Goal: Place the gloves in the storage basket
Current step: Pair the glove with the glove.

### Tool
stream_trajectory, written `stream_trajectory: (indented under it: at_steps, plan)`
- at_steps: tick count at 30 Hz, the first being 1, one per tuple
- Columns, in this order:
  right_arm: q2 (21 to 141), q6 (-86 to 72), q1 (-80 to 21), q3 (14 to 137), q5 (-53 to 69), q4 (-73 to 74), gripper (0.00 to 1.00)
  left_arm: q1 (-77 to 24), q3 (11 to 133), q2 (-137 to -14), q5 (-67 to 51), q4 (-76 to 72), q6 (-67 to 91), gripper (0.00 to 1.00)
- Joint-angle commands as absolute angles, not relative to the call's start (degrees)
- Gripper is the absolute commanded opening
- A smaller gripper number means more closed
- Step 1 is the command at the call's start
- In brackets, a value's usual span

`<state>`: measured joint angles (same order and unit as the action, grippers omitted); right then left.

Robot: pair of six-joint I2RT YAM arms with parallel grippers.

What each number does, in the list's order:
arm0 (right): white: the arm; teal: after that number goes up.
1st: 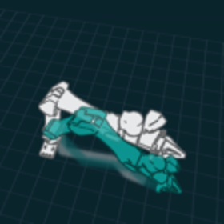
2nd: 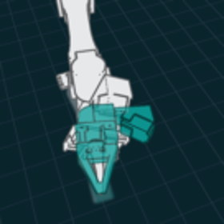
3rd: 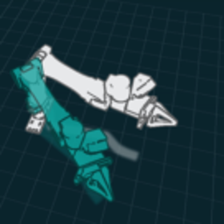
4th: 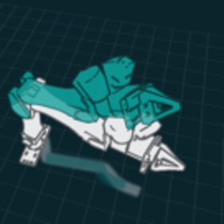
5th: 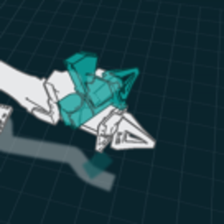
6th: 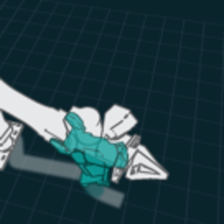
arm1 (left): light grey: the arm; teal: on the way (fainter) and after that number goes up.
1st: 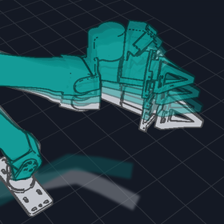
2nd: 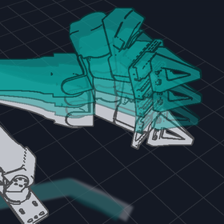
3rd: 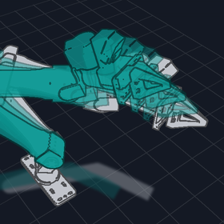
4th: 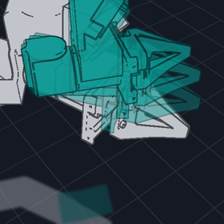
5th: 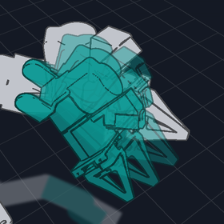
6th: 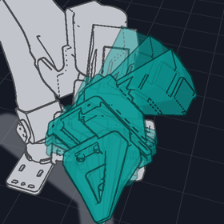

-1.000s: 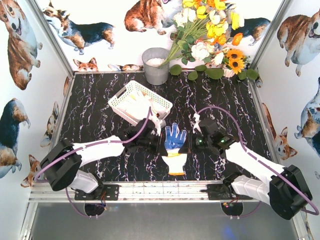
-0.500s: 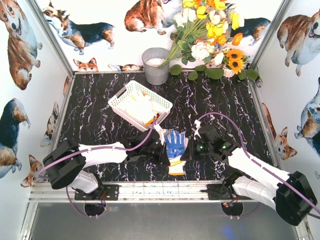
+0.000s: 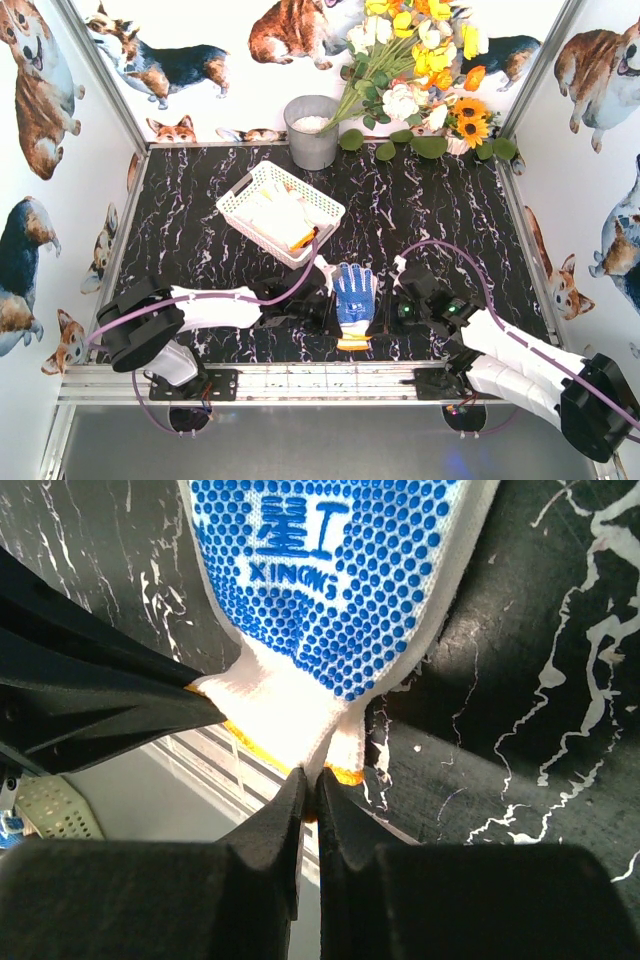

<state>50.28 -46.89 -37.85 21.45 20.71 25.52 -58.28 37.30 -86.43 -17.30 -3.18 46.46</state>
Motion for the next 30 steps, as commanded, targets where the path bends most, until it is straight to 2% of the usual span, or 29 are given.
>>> stream_trajectory:
  at_steps: [1, 25, 26, 27, 30]
  plan:
    - [49.29, -47.46, -38.3, 21.18, 19.33, 25.39, 0.0, -59.08, 36.01, -86.56, -15.97, -2.06, 46.78, 0.0]
    - [55.97, -49.17, -40.85, 20.92, 18.53, 21.25, 0.0, -61.14, 33.92, -85.83, -11.8, -1.55, 51.63, 0.0]
    - [56.25, -49.14, -40.93, 21.04, 18.54, 21.19, 0.02, -61.09, 33.73, -85.45, -11.58, -1.21, 51.86, 0.01]
    - [56.32, -49.13, -40.95, 21.15, 18.48, 21.34, 0.06, -61.01, 33.48, -85.05, -11.34, -1.11, 52.08, 0.08]
    - [55.86, -48.99, -40.96, 22.5, 16.86, 24.08, 0.27, -61.11, 33.06, -83.62, -11.16, -0.34, 52.47, 0.29]
